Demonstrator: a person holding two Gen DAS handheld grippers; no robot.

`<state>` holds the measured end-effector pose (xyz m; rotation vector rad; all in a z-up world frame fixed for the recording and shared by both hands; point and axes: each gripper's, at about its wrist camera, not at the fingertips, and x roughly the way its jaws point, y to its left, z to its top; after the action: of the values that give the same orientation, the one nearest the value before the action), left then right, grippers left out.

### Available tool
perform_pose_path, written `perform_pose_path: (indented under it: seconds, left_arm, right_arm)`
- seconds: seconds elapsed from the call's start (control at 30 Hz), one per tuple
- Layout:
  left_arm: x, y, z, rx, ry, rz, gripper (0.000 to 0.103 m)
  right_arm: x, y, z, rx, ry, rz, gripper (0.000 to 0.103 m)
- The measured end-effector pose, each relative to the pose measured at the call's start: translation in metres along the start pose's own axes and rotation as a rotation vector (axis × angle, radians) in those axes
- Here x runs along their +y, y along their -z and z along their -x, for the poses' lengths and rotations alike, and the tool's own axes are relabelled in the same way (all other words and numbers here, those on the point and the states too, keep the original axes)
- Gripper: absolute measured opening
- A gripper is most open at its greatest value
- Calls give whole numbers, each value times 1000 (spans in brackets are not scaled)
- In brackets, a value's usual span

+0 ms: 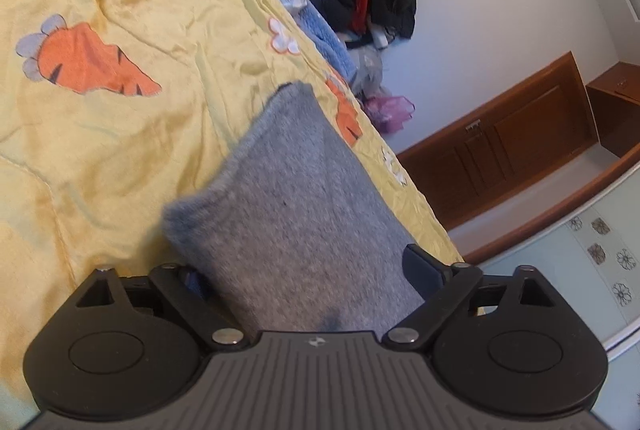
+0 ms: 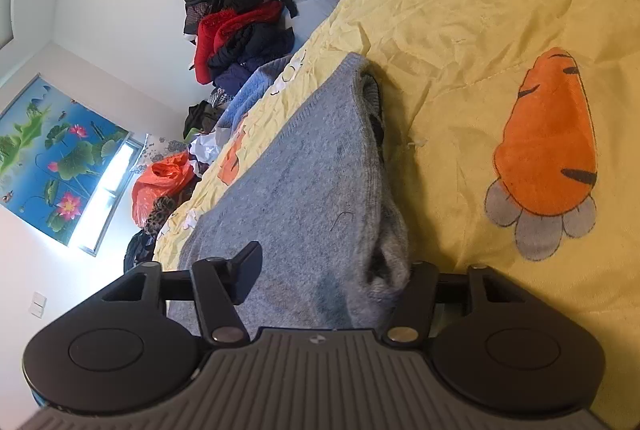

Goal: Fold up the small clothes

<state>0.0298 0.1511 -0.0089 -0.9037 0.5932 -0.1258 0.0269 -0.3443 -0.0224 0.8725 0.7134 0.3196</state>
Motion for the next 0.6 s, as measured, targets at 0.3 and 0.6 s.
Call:
perform_pose_path:
  seconds: [0.3,0.6]
  left_arm:
    - [14,-2,-11,10,-132,-1,5]
    - [-18,-7,12,-6,-127,-100,4]
  right_arm:
    - [-12,0,-12,18,8,-40,19]
    - [14,3,0,-31,-15,23,13]
